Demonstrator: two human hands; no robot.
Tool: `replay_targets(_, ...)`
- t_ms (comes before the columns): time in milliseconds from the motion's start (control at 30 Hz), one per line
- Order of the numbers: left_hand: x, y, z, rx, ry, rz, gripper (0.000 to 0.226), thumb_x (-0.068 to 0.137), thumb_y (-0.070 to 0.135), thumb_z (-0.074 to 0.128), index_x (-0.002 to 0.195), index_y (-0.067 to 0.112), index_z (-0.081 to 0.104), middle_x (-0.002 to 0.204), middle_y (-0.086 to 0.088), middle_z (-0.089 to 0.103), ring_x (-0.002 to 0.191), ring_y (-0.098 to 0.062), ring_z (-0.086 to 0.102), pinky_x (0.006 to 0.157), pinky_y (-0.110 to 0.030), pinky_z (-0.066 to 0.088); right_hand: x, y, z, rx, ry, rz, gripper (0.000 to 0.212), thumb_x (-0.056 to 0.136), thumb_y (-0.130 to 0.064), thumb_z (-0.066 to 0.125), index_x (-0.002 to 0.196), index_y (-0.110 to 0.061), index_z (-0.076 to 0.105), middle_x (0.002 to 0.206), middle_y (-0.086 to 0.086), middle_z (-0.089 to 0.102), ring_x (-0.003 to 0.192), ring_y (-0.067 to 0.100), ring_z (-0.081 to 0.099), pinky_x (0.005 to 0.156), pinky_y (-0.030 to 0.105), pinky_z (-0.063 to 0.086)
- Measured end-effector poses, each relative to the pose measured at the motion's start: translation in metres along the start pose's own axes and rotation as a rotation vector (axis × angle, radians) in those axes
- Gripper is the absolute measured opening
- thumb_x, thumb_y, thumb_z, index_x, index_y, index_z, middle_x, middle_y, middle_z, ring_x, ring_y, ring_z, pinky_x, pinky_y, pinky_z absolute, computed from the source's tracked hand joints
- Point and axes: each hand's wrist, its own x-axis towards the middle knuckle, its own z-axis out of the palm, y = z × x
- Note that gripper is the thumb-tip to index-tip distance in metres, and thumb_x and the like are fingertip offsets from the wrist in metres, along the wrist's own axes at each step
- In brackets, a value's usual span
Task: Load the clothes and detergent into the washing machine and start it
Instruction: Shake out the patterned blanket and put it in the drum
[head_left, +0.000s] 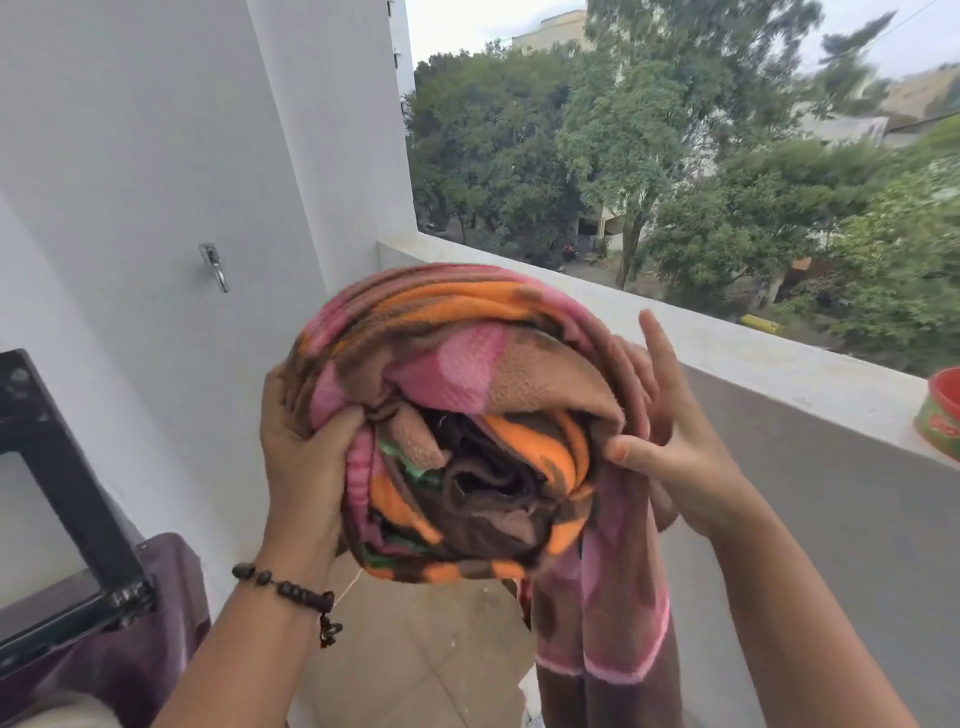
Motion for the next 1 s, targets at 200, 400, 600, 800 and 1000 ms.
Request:
replay_targets(200, -0.002, -0.005, 0.009, -0.253, 0.102, -0.109, 0.047, 0.070, 0.006, 0.060, 0.116, 0.009, 0.054, 0.097, -0.004, 0.065, 0.079, -0.009, 0.067, 0.067, -0.023, 0.056, -0.004, 0.018, 0.025, 0.253, -0.026, 0.133, 0.126, 0.045, -0.047, 0.094, 0.149, -0.016, 0.029, 0.138, 0.007, 0.057, 0.123, 0.023, 0.058, 0.094, 0.035, 0.053)
replay_targets(400, -0.030, -0.023, 0.016, -0.298, -0.029, -0.350, 0.093, 0.052, 0.020, 0.080, 0.136, -0.001, 0.045, 0.120, -0.019, 0.065, 0.096, -0.023, 0.070, 0.075, -0.033, 0.059, -0.001, 0.025, 0.034, 0.366, 0.214, 0.109, 0.088, 0.052, -0.023, 0.092, 0.130, -0.009, 0.053, 0.119, 0.013, 0.069, 0.110, 0.032, 0.065, 0.085, 0.038, 0.056)
replay_targets(600, -0.038, -0.014, -0.012, -0.117, -0.387, -0.481, 0.127, 0.032, 0.050, 0.098, 0.142, 0.037, 0.037, 0.140, 0.000, 0.057, 0.125, -0.020, 0.058, 0.096, -0.039, 0.054, 0.006, 0.019, 0.018, 0.205, 0.322, 0.034, 0.072, 0.056, 0.007, 0.068, 0.123, -0.015, 0.059, 0.105, 0.005, 0.073, 0.097, 0.025, 0.070, 0.082, 0.038, 0.058)
replay_targets(800, -0.012, 0.019, -0.021, 0.453, -0.614, -0.195, 0.147, 0.029, 0.069, 0.089, 0.142, 0.066, -0.005, 0.159, 0.030, -0.005, 0.144, 0.013, -0.002, 0.120, -0.033, 0.010, 0.012, -0.005, 0.020, -0.452, 0.028, -0.171, 0.068, 0.061, -0.012, 0.084, 0.123, -0.029, 0.062, 0.115, -0.003, 0.063, 0.112, 0.014, 0.059, 0.099, 0.041, 0.047)
replay_targets(1000, -0.012, 0.016, 0.000, 0.849, -0.907, 0.095, 0.143, 0.041, 0.068, 0.085, 0.142, 0.061, -0.017, 0.157, 0.032, 0.005, 0.150, -0.002, 0.008, 0.122, -0.052, 0.013, 0.013, -0.020, 0.047, -0.797, -0.184, -0.317, 0.058, 0.069, -0.032, 0.075, 0.124, -0.038, 0.058, 0.111, -0.011, 0.055, 0.108, 0.014, 0.055, 0.088, 0.047, 0.046)
